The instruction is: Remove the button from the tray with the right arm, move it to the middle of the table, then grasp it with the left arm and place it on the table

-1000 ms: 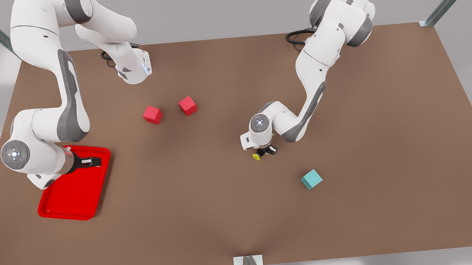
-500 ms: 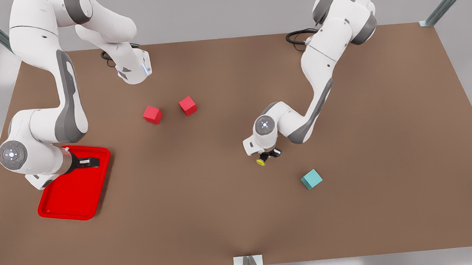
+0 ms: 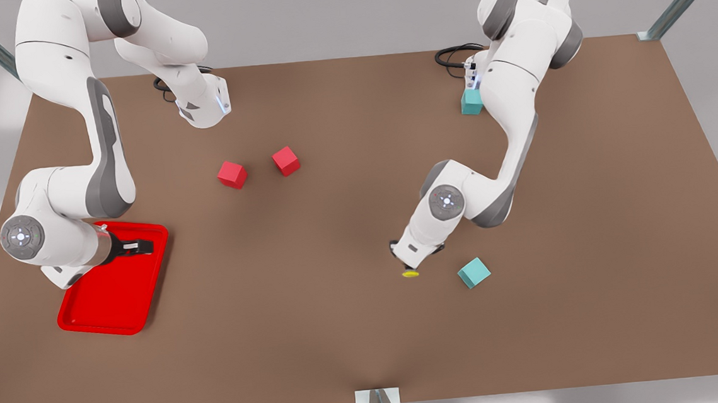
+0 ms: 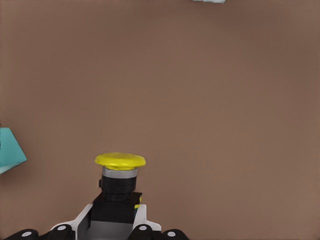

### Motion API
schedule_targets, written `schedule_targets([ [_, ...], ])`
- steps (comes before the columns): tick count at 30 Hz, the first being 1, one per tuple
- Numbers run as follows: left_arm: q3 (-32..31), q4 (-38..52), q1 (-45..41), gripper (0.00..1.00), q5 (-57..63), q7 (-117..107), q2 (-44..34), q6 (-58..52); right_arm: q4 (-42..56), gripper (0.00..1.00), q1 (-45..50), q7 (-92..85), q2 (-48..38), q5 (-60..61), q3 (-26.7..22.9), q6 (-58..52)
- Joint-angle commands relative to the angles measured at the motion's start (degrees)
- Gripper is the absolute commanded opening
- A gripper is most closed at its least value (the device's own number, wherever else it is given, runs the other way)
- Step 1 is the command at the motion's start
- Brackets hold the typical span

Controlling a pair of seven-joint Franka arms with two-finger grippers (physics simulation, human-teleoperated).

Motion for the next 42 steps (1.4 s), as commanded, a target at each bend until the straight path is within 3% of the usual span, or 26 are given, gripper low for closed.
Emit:
schedule_targets([
  [1, 0.28, 0.62, -0.22, 0.43, 3.29, -35.21, 0.2, 0.74, 0.01, 1.0, 0.11, -0.08, 0.03, 0.04, 0.0, -0.03],
  [5, 1.42, 3.69, -2.67, 0.43, 15.86, -53.67, 2.92, 2.23, 0.01, 1.0, 0.2, -0.08, 0.3, 0.04, 0.0, -0.12],
  [10, 22.16, 5.1, -16.91, 0.43, 16.22, -69.85, 5.74, 3.55, 0.01, 1.0, 0.29, -0.08, 0.56, 0.04, 0.09, -0.12],
  [13, 28.32, 5.1, -20.08, 0.43, 16.3, -77.58, 6.18, 3.02, 0.01, 1.0, 0.38, -0.08, 0.65, 0.04, 0.0, -0.12],
  [17, 43.52, 4.66, -31.06, 0.43, 17.09, -95.77, 11.1, 1.35, 0.01, 1.0, 0.38, -0.08, 1.0, 0.04, 0.09, -0.29],
  [21, 50.38, 4.84, -38.71, 0.43, 17.18, -102.02, 15.76, -5.5, -0.08, 1.0, 0.46, -0.08, 1.35, 0.04, 0.44, -0.29],
  [30, 50.64, 4.93, -46.01, 0.43, 21.49, -107.64, 19.71, -10.6, 0.01, 1.0, 0.46, -0.08, 1.53, 0.04, 0.88, -0.21],
  [42, 50.47, 5.02, -49.26, 0.43, 26.23, -110.98, 25.69, -12.8, 0.36, 1.0, -0.5, 0.63, -0.05, -0.13, 0.88, 4.98],
])
